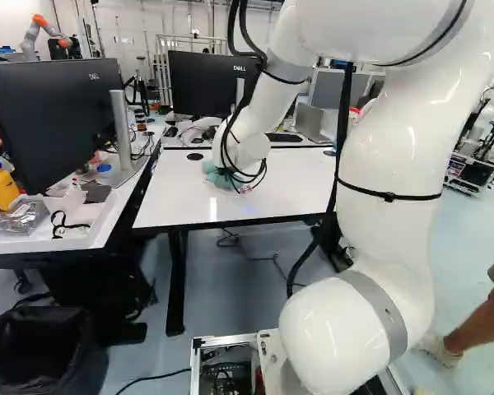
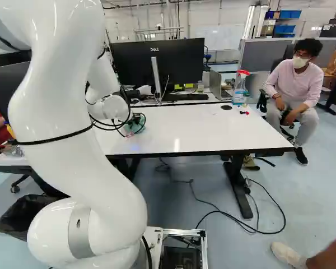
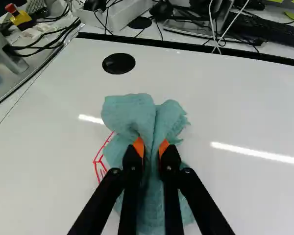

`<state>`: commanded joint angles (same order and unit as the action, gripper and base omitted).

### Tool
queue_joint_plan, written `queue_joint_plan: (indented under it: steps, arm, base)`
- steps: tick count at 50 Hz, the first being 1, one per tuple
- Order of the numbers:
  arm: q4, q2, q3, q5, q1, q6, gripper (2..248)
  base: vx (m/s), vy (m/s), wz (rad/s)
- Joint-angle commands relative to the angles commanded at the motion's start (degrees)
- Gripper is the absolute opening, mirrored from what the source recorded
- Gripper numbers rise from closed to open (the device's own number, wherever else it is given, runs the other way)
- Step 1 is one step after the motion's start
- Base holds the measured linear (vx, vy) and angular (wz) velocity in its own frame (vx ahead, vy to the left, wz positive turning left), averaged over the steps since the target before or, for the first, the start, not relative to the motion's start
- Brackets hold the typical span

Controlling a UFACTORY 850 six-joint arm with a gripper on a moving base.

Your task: Clean the table with the green towel

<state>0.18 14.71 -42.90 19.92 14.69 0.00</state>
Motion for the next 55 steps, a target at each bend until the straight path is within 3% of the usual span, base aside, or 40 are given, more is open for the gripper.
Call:
queue_joint_plan:
  steps: [28, 55]
  arm:
    - [0.00, 1.80, -2.17, 0.00, 0.54, 0.00, 51]
    - [0.00, 5.71, -6.98, 0.00, 4.06, 0.00, 51]
  base:
    - [0.000, 0.000, 0.000]
    - [0.000, 0.000, 0.000]
